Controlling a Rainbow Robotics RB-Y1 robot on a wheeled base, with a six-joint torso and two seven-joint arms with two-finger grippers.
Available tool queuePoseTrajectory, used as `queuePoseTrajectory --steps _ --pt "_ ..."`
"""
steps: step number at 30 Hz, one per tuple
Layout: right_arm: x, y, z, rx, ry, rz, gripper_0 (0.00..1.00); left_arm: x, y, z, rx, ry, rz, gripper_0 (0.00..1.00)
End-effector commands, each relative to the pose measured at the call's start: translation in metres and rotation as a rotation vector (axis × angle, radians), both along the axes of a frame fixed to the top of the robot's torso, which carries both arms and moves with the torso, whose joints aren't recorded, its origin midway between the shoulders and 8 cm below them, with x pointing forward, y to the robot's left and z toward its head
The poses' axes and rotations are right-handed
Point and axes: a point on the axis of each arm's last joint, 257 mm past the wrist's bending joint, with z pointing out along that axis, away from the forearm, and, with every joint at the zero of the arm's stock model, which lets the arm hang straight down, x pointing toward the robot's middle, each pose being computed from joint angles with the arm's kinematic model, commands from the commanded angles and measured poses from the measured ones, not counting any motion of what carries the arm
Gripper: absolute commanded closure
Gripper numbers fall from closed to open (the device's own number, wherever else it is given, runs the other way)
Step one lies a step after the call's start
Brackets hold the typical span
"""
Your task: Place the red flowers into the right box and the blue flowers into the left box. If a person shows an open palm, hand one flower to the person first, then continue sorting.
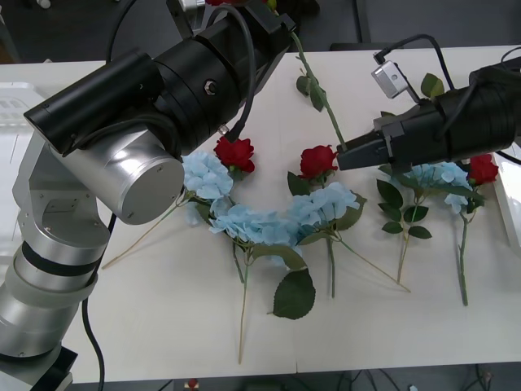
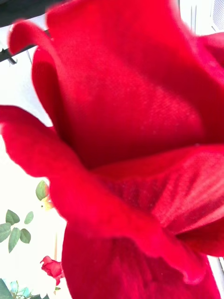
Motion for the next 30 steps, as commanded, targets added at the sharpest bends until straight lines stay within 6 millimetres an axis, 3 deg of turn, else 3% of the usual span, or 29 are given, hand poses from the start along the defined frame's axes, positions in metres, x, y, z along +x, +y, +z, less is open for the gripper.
queuePoseTrajectory --steps 1,2,7,18,19,20,21,22,23,25,30 --pt "0.004 0.033 0.037 0.04 0.0 0.011 0.7 -0.017 -0.016 0.036 -0.015 -0.091 -0.037 1.0" --pt "0.008 0.036 0.037 0.035 -0.012 0.004 0.84 -0.017 -0.016 0.036 -0.015 -0.091 -0.037 1.0" --pt "0.017 0.04 0.038 0.029 -0.028 -0.022 1.0 -0.017 -0.016 0.036 -0.015 -0.091 -0.037 1.0" --pt "0.015 0.035 0.037 0.016 -0.014 -0.024 1.0 -0.017 -0.016 0.036 -0.015 -0.091 -0.037 1.0" --pt "0.016 0.034 0.037 0.015 -0.012 -0.026 1.0 -0.017 -0.016 0.036 -0.015 -0.091 -0.037 0.95" --pt "0.016 0.034 0.037 0.013 -0.013 -0.025 1.0 -0.017 -0.016 0.036 -0.015 -0.091 -0.037 0.66" --pt "0.016 0.034 0.037 0.013 -0.011 -0.026 1.0 -0.017 -0.016 0.036 -0.015 -0.091 -0.037 0.47" --pt "0.016 0.033 0.036 0.012 -0.009 -0.028 1.0 -0.017 -0.016 0.036 -0.015 -0.091 -0.037 0.19" --pt "0.016 0.033 0.037 0.011 -0.011 -0.028 1.0 -0.017 -0.016 0.036 -0.015 -0.091 -0.037 0.17" --pt "0.016 0.03 0.037 0.004 -0.008 -0.031 1.0 -0.017 -0.016 0.036 -0.015 -0.091 -0.037 0.0" --pt "0.015 0.022 0.035 -0.015 0.002 -0.036 1.0 -0.017 -0.016 0.036 -0.015 -0.091 -0.037 0.0"
